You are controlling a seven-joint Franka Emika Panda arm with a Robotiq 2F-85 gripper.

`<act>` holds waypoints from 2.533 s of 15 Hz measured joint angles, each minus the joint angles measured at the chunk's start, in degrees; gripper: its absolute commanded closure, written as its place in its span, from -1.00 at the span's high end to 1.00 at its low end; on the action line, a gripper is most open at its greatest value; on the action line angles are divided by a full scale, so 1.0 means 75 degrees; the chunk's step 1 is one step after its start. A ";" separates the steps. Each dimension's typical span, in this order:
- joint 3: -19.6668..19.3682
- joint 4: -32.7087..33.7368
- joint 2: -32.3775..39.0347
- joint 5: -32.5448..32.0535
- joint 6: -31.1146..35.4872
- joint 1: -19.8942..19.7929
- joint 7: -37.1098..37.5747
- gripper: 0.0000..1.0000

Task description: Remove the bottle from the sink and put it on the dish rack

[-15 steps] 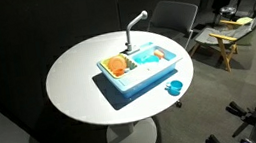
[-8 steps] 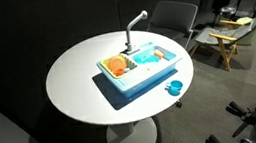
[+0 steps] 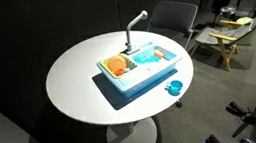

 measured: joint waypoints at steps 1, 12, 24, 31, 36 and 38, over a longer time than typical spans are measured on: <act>-0.0004 0.0000 0.0058 -0.0013 0.0048 -0.0058 -0.0034 1.00; -0.0279 0.0181 0.0948 -0.1122 0.1566 -0.0441 -0.0891 1.00; -0.0952 0.0729 0.2244 -0.1951 0.3301 -0.0473 -0.2602 1.00; -0.1300 0.1441 0.3436 -0.2102 0.3981 -0.0560 -0.3640 1.00; -0.1345 0.2053 0.4325 -0.2106 0.4298 -0.0590 -0.4173 1.00; -0.1344 0.2282 0.4665 -0.2106 0.4401 -0.0590 -0.4334 1.00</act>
